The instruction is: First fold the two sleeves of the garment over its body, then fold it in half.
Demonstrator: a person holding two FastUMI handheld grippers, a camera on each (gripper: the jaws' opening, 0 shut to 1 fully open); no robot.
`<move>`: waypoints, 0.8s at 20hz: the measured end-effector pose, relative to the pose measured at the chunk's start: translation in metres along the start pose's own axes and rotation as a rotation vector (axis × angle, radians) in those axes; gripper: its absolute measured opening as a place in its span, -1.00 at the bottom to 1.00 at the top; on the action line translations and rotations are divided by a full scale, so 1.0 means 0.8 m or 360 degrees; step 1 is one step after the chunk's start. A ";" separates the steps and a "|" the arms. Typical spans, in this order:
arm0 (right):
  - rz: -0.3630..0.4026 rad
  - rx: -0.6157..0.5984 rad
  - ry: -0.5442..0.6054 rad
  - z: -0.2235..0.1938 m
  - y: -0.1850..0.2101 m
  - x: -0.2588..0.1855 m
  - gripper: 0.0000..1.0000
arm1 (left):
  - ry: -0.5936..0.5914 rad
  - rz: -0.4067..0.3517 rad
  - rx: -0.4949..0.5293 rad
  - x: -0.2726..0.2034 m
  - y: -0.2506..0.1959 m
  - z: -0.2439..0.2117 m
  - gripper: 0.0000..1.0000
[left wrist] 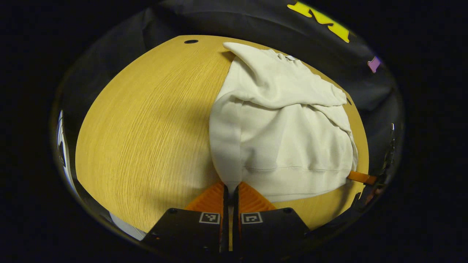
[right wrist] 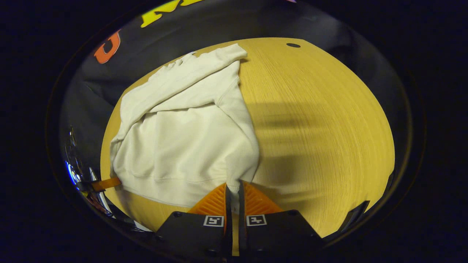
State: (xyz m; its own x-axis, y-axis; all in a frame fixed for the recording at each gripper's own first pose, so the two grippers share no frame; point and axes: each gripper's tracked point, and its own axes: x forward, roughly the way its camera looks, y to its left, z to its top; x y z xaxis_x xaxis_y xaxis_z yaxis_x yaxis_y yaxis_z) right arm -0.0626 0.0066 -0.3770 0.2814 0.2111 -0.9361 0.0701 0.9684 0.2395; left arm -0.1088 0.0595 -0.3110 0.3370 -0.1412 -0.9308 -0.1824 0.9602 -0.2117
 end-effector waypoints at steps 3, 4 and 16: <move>0.0071 0.0067 -0.0049 0.006 0.002 -0.010 -0.85 | -0.0039 -0.0032 0.0024 -0.009 -0.004 0.008 -0.92; 0.0094 0.0070 -0.0070 0.008 0.004 -0.016 -0.84 | -0.0075 -0.0035 0.0034 -0.014 -0.005 0.013 -0.92; 0.0330 0.0119 -0.0383 0.117 0.044 -0.115 -0.85 | -0.0432 -0.0294 0.0130 -0.081 -0.064 0.105 -0.93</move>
State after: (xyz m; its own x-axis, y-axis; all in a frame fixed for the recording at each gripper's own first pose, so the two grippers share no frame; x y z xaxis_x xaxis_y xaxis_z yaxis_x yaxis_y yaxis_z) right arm 0.0034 0.0085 -0.2582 0.5148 0.3564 -0.7797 0.0552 0.8938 0.4451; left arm -0.0437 0.0399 -0.2151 0.5934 -0.2560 -0.7631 -0.0241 0.9420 -0.3348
